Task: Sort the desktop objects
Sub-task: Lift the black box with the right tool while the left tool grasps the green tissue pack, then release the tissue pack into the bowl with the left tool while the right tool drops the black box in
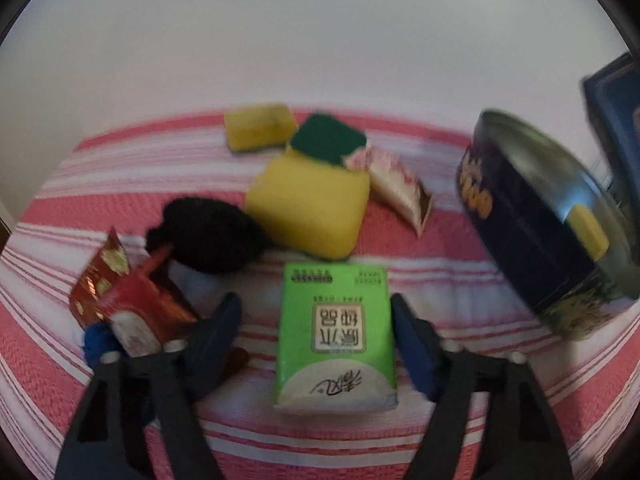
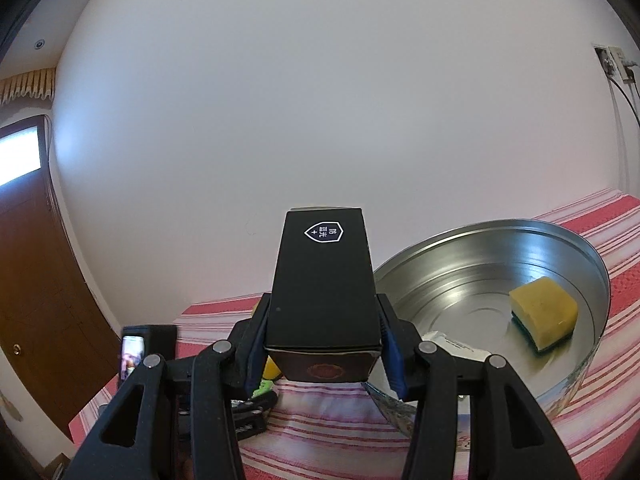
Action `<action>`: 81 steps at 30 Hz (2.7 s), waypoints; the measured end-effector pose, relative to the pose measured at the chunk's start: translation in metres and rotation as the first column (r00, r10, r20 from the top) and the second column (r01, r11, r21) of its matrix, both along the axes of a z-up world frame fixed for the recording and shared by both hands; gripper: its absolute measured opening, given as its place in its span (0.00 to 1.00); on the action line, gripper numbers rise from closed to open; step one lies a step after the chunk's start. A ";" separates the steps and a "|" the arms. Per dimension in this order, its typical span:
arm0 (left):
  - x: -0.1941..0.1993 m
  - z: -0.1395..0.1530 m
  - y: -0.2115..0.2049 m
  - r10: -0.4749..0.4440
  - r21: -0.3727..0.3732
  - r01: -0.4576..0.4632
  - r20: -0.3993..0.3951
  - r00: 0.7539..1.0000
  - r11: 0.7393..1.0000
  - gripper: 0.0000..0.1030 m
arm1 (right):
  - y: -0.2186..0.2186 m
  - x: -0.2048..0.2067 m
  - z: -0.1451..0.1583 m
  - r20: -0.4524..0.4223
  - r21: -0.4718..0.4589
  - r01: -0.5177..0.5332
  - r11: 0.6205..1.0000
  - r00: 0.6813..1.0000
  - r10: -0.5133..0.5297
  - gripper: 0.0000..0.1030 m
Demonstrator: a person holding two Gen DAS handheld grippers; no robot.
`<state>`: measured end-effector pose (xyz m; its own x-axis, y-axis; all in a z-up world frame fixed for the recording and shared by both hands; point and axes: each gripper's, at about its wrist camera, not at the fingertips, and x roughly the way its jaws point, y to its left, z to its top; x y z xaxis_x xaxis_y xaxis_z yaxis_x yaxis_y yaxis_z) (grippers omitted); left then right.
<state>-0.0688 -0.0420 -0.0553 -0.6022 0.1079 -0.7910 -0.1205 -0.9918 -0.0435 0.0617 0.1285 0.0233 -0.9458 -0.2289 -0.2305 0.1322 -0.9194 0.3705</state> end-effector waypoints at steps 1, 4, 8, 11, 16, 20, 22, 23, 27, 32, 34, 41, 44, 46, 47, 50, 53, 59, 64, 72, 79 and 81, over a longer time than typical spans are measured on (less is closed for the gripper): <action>0.001 0.001 0.000 0.006 -0.004 -0.006 -0.010 1.000 1.000 0.57 | 0.000 0.000 0.000 -0.003 0.001 0.000 1.000 1.000 0.000 0.50; 0.001 0.001 -0.005 0.030 0.009 -0.029 -0.016 0.999 1.000 0.47 | -0.006 0.004 0.002 -0.002 0.001 0.001 1.000 1.000 -0.001 0.50; 0.009 0.007 -0.021 0.043 0.133 -0.036 -0.043 0.998 0.990 0.47 | -0.008 0.005 0.002 -0.003 0.008 0.002 1.000 1.000 -0.002 0.50; 0.017 0.018 -0.023 0.087 0.148 -0.066 -0.137 0.987 0.987 0.47 | -0.010 0.011 0.006 -0.030 0.028 0.022 0.999 0.999 -0.021 0.50; 0.037 0.042 -0.016 0.131 0.102 -0.102 -0.336 0.933 0.990 0.48 | -0.010 0.017 0.009 -0.071 0.071 0.072 0.995 0.995 -0.067 0.50; 0.035 0.046 -0.014 0.135 0.092 -0.109 -0.367 0.920 0.990 0.48 | -0.008 0.021 0.010 -0.096 0.113 0.114 0.987 0.990 -0.103 0.50; 0.038 0.047 -0.013 0.142 0.100 -0.113 -0.367 0.919 0.989 0.48 | -0.006 0.023 0.010 -0.102 0.141 0.124 0.982 0.989 -0.110 0.50; 0.040 0.048 -0.013 0.144 0.103 -0.114 -0.372 0.917 0.988 0.48 | -0.002 0.018 0.006 -0.105 0.152 0.131 0.980 0.988 -0.115 0.50; 0.042 0.050 -0.006 0.137 0.097 -0.107 -0.391 0.910 0.990 0.48 | 0.015 0.024 0.009 -0.120 0.179 0.168 0.969 0.982 -0.148 0.50; 0.043 0.053 0.016 0.110 0.102 -0.075 -0.400 0.910 0.992 0.48 | 0.035 0.020 0.008 -0.120 0.170 0.218 0.961 0.973 -0.200 0.50; 0.044 0.055 0.026 0.093 0.105 -0.055 -0.408 0.908 0.993 0.48 | 0.045 0.018 0.007 -0.119 0.167 0.238 0.957 0.968 -0.220 0.50; 0.047 0.059 0.055 0.038 0.100 0.004 -0.421 0.906 0.995 0.48 | 0.072 0.012 0.004 -0.133 0.191 0.285 0.939 0.956 -0.263 0.50; 0.049 0.061 0.067 0.020 0.102 0.026 -0.424 0.905 0.994 0.48 | 0.077 0.020 0.009 -0.150 0.220 0.314 0.924 0.947 -0.286 0.50; 0.050 0.063 0.074 0.008 0.109 0.043 -0.429 0.903 0.993 0.48 | 0.086 0.020 0.007 -0.158 0.236 0.338 0.911 0.939 -0.307 0.50; 0.050 0.064 0.078 0.000 0.111 0.053 -0.433 0.901 0.992 0.48 | 0.089 0.020 0.007 -0.157 0.238 0.344 0.908 0.936 -0.314 0.50; 0.048 0.067 0.090 -0.023 0.112 0.080 -0.437 0.899 0.991 0.48 | 0.101 0.018 0.009 -0.147 0.230 0.373 0.899 0.927 -0.346 0.50; 0.044 0.069 0.106 -0.048 0.110 0.106 -0.432 0.901 0.988 0.48 | 0.109 0.013 0.010 -0.136 0.230 0.396 0.889 0.918 -0.373 0.50; 0.035 0.069 0.138 -0.093 0.105 0.149 -0.411 0.907 0.983 0.48 | 0.124 -0.004 0.004 -0.115 0.261 0.401 0.878 0.916 -0.385 0.50; 0.029 0.065 0.159 -0.131 0.078 0.176 -0.403 0.906 0.981 0.48 | 0.130 -0.009 0.001 -0.114 0.300 0.412 0.860 0.911 -0.397 0.50; 0.022 0.062 0.172 -0.144 0.051 0.174 -0.366 0.920 0.983 0.48 | 0.125 -0.022 -0.004 -0.083 0.334 0.405 0.851 0.912 -0.401 0.50; 0.019 0.058 0.180 -0.150 0.036 0.174 -0.351 0.924 0.984 0.48 | 0.127 -0.039 -0.010 -0.023 0.360 0.361 0.860 0.925 -0.379 0.50; 0.020 0.058 0.181 -0.153 0.025 0.173 -0.361 0.920 0.985 0.48 | 0.128 -0.037 -0.011 -0.025 0.352 0.359 0.864 0.927 -0.375 0.51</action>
<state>-0.0489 0.1391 0.0024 -0.8135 0.2659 -0.5172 -0.2980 -0.9543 -0.0220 0.0242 0.2562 0.0125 -0.9334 0.2339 -0.2721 -0.2485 -0.9684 0.0198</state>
